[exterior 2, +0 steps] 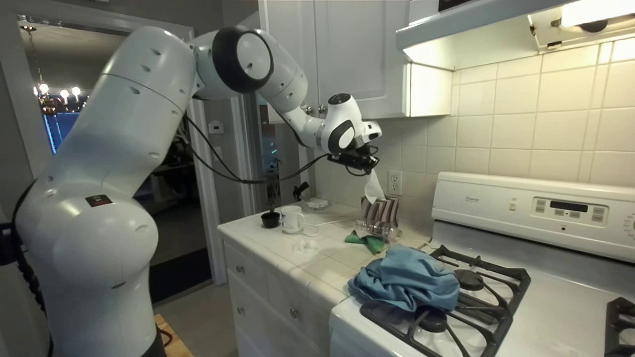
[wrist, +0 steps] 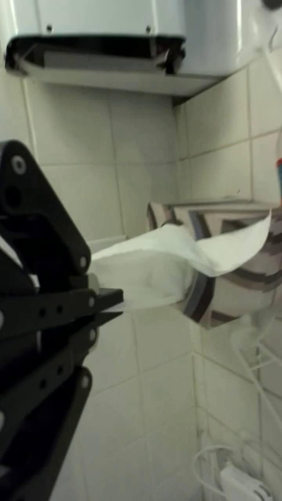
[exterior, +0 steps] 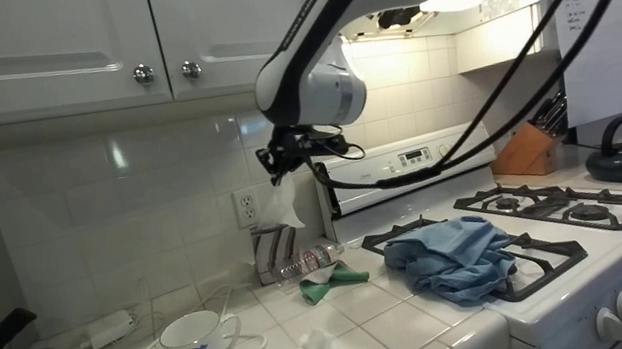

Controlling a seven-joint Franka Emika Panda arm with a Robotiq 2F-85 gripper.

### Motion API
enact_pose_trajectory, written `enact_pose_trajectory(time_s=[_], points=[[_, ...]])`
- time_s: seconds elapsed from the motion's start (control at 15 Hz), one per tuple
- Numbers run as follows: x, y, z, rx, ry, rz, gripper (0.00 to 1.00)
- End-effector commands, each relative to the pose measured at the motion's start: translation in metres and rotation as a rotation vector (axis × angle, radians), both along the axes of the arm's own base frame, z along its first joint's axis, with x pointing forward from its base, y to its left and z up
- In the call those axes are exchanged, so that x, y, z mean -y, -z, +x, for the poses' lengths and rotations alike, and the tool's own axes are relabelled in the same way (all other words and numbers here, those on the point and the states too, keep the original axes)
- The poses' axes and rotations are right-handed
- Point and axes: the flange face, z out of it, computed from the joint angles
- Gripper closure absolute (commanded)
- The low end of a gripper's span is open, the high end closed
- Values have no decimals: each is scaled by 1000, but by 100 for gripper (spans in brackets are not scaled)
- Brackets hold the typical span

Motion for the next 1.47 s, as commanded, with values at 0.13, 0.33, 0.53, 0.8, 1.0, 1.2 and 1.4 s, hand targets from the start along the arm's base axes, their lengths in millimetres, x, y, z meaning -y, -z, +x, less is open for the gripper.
enact_pose_trajectory(time_s=[0.13,0.33,0.53,0.8,1.0,1.2,1.4], points=[[64,26,-54,-311,-15,-81,100],[68,39,-74,-473,-81,-110,100],[62,17,-95,-511,-139,-171,100],[62,-23,-118,-455,-151,-276,100],[63,-46,-129,-406,-142,-335,100],[67,-75,-133,-296,-108,-366,100],[66,-102,-129,-147,-75,-366,100]])
